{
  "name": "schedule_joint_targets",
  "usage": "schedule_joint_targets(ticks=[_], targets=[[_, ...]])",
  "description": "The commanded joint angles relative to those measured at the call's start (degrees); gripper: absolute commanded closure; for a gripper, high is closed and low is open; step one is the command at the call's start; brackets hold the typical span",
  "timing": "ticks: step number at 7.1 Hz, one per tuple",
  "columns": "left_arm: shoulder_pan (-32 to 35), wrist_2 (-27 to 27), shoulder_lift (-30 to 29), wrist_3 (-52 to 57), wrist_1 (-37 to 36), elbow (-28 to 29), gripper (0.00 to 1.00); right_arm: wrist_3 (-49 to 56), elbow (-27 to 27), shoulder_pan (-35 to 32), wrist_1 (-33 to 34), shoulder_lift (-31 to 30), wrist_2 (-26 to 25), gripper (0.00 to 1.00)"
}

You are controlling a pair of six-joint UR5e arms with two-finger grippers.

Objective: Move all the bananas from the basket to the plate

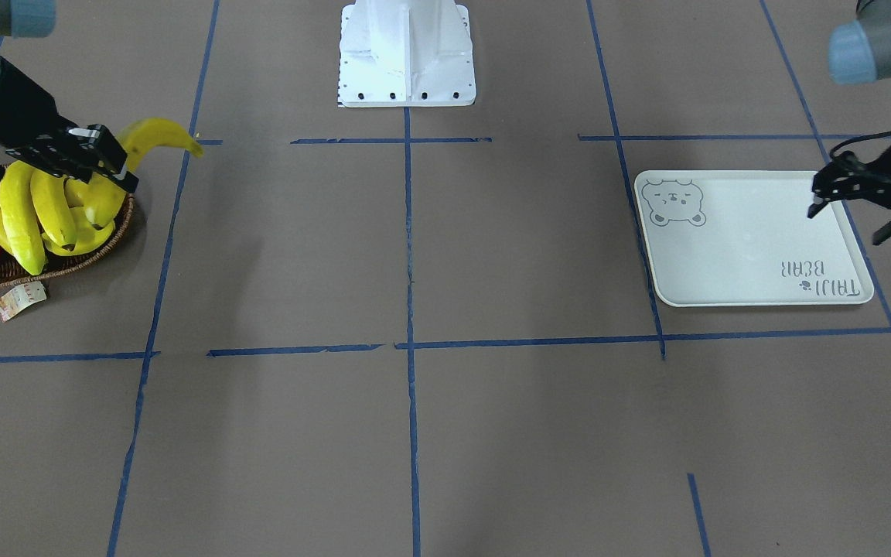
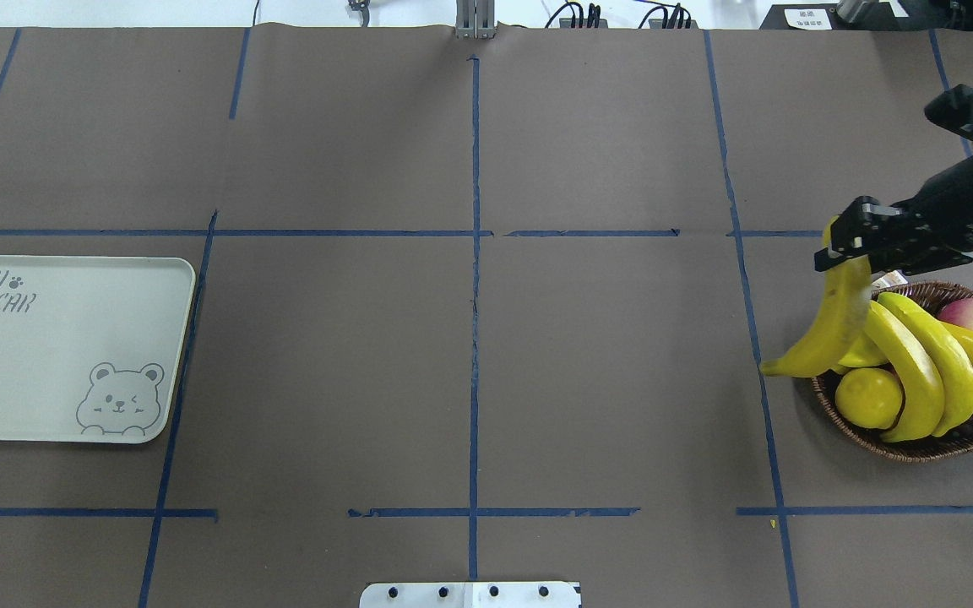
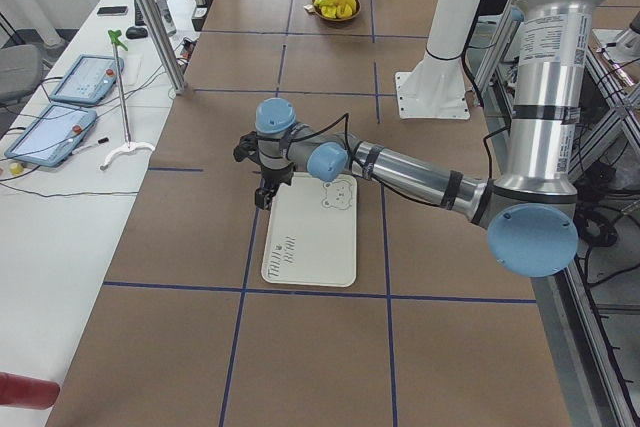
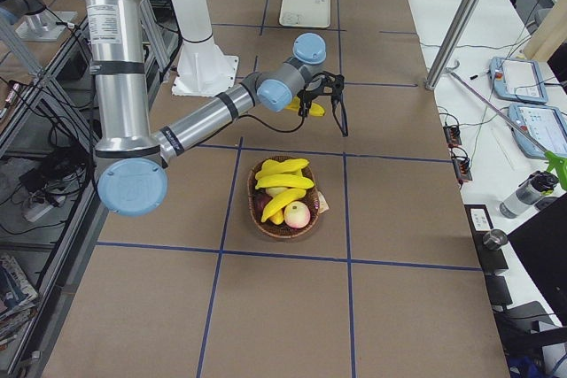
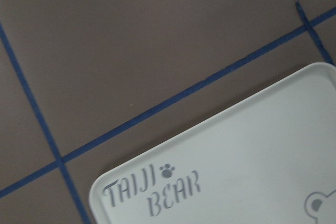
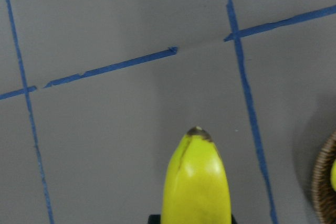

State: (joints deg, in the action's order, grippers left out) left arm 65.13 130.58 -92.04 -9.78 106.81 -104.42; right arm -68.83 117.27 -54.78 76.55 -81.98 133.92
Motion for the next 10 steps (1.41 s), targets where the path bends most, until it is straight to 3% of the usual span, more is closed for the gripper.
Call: schedule_joint_targets(ticks=[1,3,5,6,7,10], targets=[[-12.08,-0.41,-6.26,-19.92,11.36,0.53,0.0,-9.18,-1.07,7.12,0.0,7.5,-6.36,0.95],[-19.93,-0.51,-16.62,-27.47,13.41,0.88,0.0,-12.37,-5.88,11.7,-2.08,14.79,-9.81,0.95],[-22.5,-1.72,-20.62,-34.56,15.95,-0.08,0.01,-17.53,-11.07,14.17,-14.17,15.44,-11.3,0.95],[-25.55,-2.78,-20.89,-38.09,23.63,0.27,0.01,-19.91,-13.18,15.92,-18.93,16.05,-14.45,0.95],[-26.36,-3.05,-21.77,-41.17,30.32,0.88,0.0,-20.28,-15.29,17.16,-19.94,18.67,-16.48,0.95],[-31.63,-3.14,-26.68,-41.73,34.16,2.72,0.0,-20.29,-17.34,19.53,-20.04,22.82,-16.76,0.9]])
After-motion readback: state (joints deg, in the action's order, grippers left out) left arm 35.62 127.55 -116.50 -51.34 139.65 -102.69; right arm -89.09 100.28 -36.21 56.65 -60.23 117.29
